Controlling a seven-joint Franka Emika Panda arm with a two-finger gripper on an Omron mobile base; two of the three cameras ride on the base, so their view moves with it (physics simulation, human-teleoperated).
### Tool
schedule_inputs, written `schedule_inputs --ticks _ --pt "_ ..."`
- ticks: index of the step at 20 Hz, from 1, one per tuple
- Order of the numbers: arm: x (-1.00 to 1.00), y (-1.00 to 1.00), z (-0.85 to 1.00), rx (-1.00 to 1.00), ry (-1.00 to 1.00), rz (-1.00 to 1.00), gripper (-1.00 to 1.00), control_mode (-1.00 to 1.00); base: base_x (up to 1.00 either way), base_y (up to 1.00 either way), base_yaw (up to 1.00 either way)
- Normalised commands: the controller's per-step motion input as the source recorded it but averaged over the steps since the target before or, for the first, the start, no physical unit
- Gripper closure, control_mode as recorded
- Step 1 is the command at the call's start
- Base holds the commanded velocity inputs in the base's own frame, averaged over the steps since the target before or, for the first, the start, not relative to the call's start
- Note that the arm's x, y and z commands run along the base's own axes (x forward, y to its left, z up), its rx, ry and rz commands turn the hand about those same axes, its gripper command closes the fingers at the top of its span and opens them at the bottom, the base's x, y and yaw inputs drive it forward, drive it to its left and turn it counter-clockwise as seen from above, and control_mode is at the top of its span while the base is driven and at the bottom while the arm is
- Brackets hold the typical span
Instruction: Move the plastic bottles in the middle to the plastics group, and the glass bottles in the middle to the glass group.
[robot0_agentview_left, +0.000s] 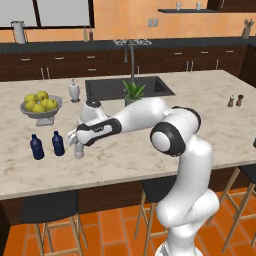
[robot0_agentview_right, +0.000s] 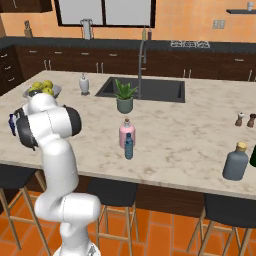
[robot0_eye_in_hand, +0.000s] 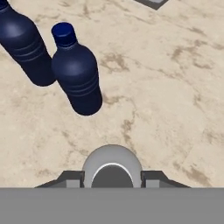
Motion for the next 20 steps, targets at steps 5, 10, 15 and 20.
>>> schedule_inputs --ticks 5,10,15,20 --pt "0.06 0.0 -0.09 0.0 0.01 0.0 1.0 -1.0 0.0 0.0 0.0" --pt "0.13 0.0 0.05 0.0 0.04 0.0 1.0 -1.0 0.0 0.0 0.0" --pt "0.14 0.0 0.01 0.0 0.03 0.0 1.0 -1.0 0.0 0.0 0.0" --pt "0.03 0.11 0.0 -0.03 0.0 0.0 1.0 -1.0 0.0 0.0 0.0"
